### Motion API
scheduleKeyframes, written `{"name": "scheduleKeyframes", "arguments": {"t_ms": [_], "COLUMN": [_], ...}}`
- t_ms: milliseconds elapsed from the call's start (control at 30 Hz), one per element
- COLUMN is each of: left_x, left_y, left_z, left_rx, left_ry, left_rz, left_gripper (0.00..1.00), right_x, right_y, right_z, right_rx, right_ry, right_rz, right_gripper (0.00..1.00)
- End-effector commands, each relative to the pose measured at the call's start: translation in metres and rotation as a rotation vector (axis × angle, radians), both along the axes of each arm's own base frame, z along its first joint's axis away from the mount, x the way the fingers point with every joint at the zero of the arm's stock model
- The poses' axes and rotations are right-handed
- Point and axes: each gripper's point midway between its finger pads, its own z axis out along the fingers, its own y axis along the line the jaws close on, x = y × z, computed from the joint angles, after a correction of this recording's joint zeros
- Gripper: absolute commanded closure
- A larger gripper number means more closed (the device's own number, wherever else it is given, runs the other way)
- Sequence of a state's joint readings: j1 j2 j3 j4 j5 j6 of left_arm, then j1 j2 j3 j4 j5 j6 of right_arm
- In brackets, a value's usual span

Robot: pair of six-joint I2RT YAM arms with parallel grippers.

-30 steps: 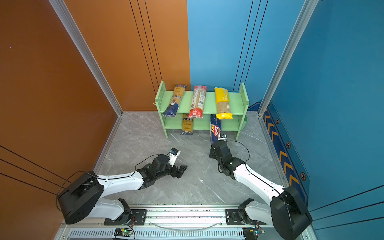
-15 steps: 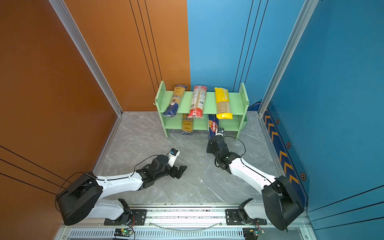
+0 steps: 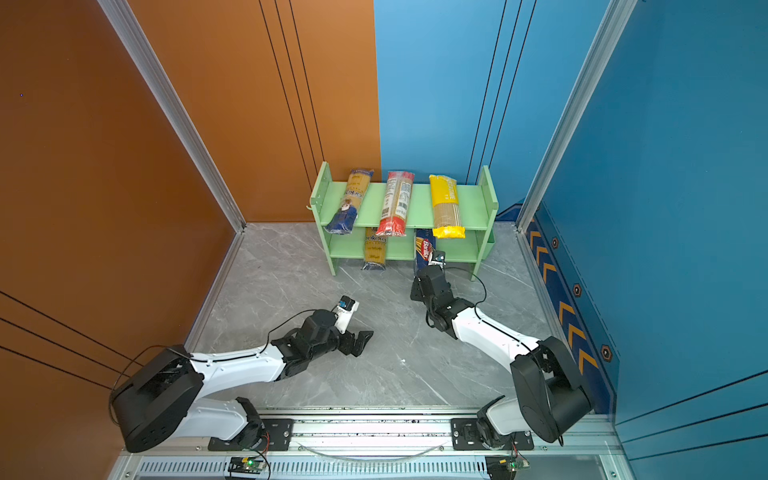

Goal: Place and organize the pasta boxes and bags onto the shelf
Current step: 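Carry the upright Barilla box onto the lower shelf beside the Ankara bag, then lower the Barilla box onto the lower shelf and hold it upright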

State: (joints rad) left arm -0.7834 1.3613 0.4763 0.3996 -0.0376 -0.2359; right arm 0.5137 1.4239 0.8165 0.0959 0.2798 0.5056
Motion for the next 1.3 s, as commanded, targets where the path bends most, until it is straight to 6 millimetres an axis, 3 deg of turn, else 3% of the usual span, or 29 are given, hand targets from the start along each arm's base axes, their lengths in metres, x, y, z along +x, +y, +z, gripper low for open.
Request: {"name": "scheduleKeyframes", "arguments": {"t_ms": [0,1267], "left_x": [0.003,-0.002], "left_y": [0.007,0.011], "left_z": [0.002,0.004], "left_rx": [-0.006,-0.008], "left_ry": [-0.010,-0.020], "left_rz": [0.031,0.037], "left_gripper": [0.02,0.02], "right_x": [0.031,0.066], "right_y": [0.010,0.016], "right_z": [0.082,0.092], "right_rx": [0.131,0.100], "right_ry": [-0.242,-0.241], "right_rz": [-0.022,-0.036], "right_gripper": [1.00,1.00]}}
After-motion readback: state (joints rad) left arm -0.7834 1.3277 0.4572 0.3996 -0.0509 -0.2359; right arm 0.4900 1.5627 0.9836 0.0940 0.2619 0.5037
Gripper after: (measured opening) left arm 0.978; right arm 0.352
